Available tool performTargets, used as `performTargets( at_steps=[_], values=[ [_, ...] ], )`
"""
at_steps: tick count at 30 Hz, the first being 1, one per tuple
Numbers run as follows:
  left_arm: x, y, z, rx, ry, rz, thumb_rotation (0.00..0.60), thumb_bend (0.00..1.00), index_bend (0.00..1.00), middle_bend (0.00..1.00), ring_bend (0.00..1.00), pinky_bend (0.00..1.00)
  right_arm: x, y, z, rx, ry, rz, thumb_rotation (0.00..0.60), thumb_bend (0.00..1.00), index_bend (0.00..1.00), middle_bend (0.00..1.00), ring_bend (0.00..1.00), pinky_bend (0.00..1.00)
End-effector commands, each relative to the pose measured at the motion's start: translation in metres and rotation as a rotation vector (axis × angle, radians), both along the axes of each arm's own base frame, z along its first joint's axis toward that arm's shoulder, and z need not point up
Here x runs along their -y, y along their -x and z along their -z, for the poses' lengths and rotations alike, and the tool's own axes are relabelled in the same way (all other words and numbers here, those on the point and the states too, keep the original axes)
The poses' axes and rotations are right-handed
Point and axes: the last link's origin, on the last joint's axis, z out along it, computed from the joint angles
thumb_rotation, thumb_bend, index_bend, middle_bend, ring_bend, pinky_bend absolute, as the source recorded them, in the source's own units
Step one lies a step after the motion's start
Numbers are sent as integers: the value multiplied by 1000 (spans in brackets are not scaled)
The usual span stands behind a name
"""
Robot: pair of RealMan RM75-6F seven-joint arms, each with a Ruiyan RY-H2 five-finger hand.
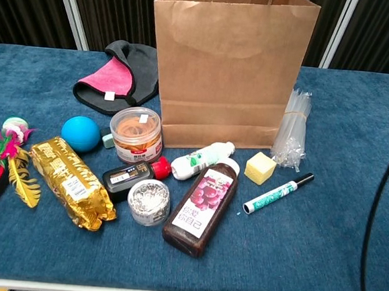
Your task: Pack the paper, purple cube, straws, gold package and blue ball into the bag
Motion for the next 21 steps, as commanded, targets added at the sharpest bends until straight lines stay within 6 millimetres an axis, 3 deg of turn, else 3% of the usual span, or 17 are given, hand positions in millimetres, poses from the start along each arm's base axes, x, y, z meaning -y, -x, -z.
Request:
performTargets(
  at_steps=[1,5,11,16,21],
  values=[
    [-1,-1,2,2,6,1,600,69,291,348,250,281,-10,21,-39,55,74,7,600,0,186,206,79,1],
    [-2,-1,7,5,20,0,600,69,291,347,250,281,-15,70,-52,-46,35,92,600,0,185,220,90,20],
    [-3,-2,11,-6,36,4,600,69,291,347,250,281,-15,143,-38,-218,-126,198,600,0,190,222,90,33],
    [-3,-2,10,-16,34,4,600,68,291,347,250,281,-10,179,-11,-333,-231,228,600,0,194,222,91,37],
    [-2,-2,10,-35,32,6,600,70,291,348,250,281,-4,202,19,-439,-276,220,600,0,198,222,91,32]
  ],
)
